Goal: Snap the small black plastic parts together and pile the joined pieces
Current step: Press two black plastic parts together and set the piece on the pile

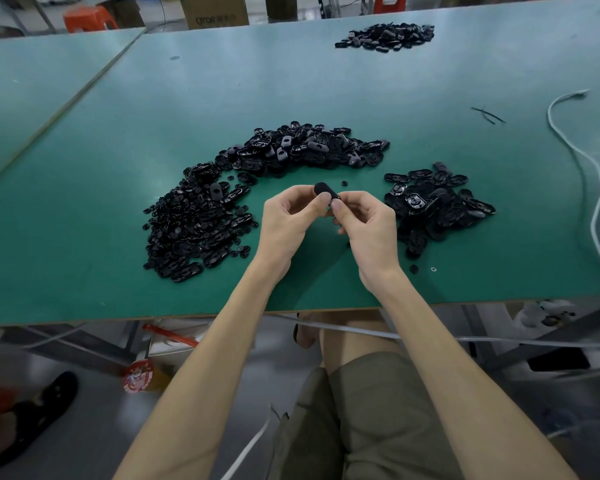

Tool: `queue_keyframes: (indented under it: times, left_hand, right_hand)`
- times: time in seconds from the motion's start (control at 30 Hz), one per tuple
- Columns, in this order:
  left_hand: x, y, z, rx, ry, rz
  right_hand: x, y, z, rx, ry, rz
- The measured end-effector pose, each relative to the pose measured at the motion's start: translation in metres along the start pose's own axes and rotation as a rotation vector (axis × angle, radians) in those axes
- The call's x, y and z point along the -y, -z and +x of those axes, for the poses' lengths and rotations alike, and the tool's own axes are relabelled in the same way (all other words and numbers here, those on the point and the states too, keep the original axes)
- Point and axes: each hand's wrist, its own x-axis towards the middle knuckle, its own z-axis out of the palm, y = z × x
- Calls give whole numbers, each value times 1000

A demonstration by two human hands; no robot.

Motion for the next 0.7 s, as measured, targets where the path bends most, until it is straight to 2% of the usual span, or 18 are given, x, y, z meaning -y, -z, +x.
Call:
queue_keyframes:
  times: [0.3, 0.6, 0.7]
  left_hand:
    - [-3, 0, -1, -48, -31, -17]
    - [-2, -2, 1, -82, 21, -15]
    - [-3, -2, 0, -34, 12, 0]
  right_hand:
    - [-2, -1, 1, -70, -37, 95]
    - [-1, -1, 2, -84, -44, 82]
    - [-1, -1, 2, -87, -52, 78]
